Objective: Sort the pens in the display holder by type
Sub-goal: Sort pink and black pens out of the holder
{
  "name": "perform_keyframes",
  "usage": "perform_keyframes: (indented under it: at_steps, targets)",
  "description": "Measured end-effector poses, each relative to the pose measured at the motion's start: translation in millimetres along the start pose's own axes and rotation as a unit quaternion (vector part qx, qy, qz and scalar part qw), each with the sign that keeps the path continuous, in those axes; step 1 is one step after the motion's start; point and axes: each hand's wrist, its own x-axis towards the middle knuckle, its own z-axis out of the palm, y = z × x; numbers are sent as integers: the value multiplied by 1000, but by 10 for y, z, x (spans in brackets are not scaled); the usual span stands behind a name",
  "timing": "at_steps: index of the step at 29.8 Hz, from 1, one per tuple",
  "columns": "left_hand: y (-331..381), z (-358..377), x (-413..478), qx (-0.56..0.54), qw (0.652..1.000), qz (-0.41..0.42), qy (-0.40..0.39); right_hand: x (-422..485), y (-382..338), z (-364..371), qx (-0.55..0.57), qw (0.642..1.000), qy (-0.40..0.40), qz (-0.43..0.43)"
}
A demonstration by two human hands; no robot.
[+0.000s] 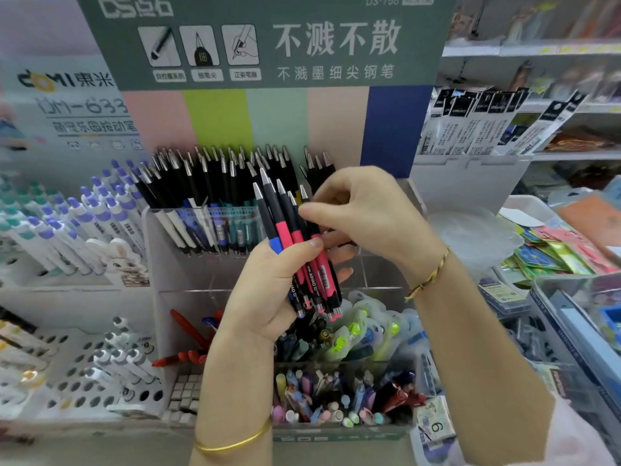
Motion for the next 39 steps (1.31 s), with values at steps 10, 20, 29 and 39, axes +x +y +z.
perform_keyframes:
  at_steps: [10,20,29,39]
  targets:
    - [25,-20,20,20,999,11,28,307,-27,-199,175,956,235,-25]
    - [9,11,15,-9,999,8,35,407,219,-2,-96,970,224,-6]
    - [-12,-27,34,-2,1000,9,26,292,246,48,-165,962,216,17]
    - [8,-18,52,-2,1000,15,5,73,-1,-22,95,990,105,-28]
